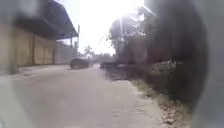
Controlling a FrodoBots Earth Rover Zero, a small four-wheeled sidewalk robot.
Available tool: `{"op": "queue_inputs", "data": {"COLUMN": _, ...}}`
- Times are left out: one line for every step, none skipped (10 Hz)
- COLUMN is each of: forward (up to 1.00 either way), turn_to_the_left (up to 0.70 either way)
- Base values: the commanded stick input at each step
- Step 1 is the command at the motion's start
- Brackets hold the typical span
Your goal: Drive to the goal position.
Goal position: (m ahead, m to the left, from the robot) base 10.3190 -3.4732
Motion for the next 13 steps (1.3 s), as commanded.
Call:
{"op": "queue_inputs", "data": {"forward": 1.0, "turn_to_the_left": -0.02}}
{"op": "queue_inputs", "data": {"forward": 1.0, "turn_to_the_left": -0.02}}
{"op": "queue_inputs", "data": {"forward": 1.0, "turn_to_the_left": 0.01}}
{"op": "queue_inputs", "data": {"forward": 1.0, "turn_to_the_left": 0.22}}
{"op": "queue_inputs", "data": {"forward": 1.0, "turn_to_the_left": 0.35}}
{"op": "queue_inputs", "data": {"forward": 1.0, "turn_to_the_left": 0.19}}
{"op": "queue_inputs", "data": {"forward": 1.0, "turn_to_the_left": 0.07}}
{"op": "queue_inputs", "data": {"forward": 1.0, "turn_to_the_left": 0.0}}
{"op": "queue_inputs", "data": {"forward": 1.0, "turn_to_the_left": 0.0}}
{"op": "queue_inputs", "data": {"forward": 1.0, "turn_to_the_left": 0.0}}
{"op": "queue_inputs", "data": {"forward": 1.0, "turn_to_the_left": -0.01}}
{"op": "queue_inputs", "data": {"forward": 1.0, "turn_to_the_left": -0.02}}
{"op": "queue_inputs", "data": {"forward": 1.0, "turn_to_the_left": -0.01}}
